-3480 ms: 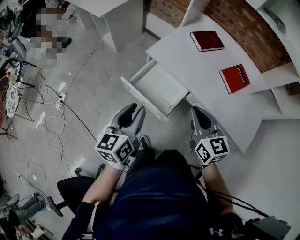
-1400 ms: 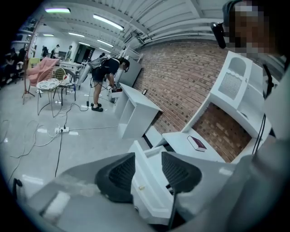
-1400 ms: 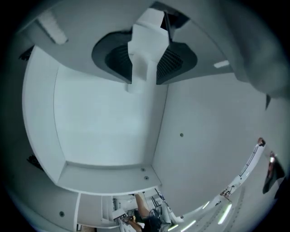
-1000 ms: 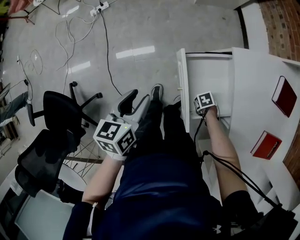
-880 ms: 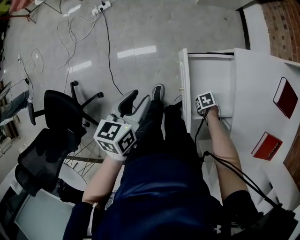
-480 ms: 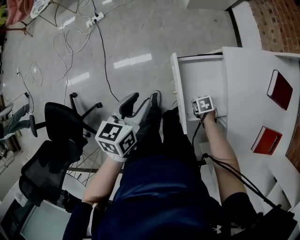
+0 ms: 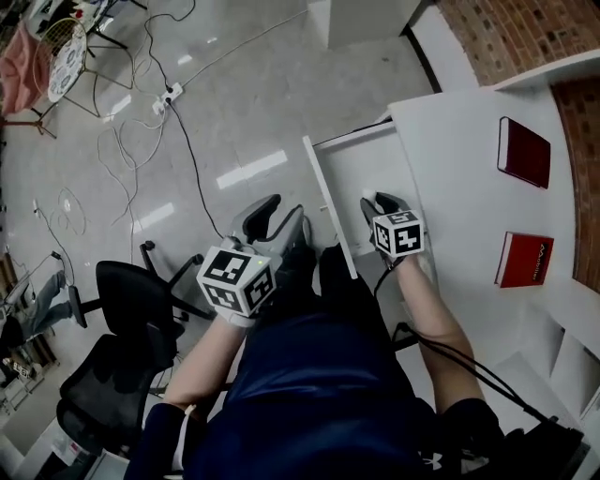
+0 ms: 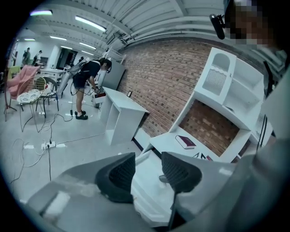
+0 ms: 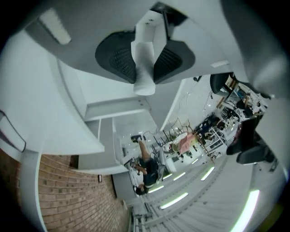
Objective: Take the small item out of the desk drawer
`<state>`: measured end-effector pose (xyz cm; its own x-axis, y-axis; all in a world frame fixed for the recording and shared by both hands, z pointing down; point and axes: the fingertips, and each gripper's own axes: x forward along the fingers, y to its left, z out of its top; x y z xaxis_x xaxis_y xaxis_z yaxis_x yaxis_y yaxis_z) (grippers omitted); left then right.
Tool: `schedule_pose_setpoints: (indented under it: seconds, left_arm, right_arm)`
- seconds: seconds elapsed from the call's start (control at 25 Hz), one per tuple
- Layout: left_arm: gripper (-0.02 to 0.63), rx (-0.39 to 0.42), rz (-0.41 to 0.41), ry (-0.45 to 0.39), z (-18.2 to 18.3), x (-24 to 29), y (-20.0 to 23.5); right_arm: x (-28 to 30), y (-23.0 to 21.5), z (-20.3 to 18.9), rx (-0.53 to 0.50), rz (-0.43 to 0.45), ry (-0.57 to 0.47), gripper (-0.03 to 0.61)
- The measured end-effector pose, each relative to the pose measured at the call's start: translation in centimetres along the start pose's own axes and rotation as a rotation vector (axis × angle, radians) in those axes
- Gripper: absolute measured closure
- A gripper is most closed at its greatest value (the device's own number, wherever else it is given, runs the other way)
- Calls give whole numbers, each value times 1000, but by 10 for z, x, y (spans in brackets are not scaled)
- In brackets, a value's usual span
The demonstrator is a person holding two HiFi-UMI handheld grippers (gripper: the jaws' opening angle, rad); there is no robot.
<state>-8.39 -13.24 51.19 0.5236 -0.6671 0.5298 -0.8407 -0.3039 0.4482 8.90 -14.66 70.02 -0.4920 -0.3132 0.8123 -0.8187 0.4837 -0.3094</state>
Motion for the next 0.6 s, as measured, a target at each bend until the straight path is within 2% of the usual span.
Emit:
schedule_pose_setpoints:
  seconds: [0.32,0.6]
  left_arm:
    - [428,104,-91,-31,40,17,-41]
    - [428,155,-149,-68,66,21,-58]
  right_arm:
    - [-94,15,83,-3,-22,-311,448]
    - [-181,42,143,-46,-39,-569,448]
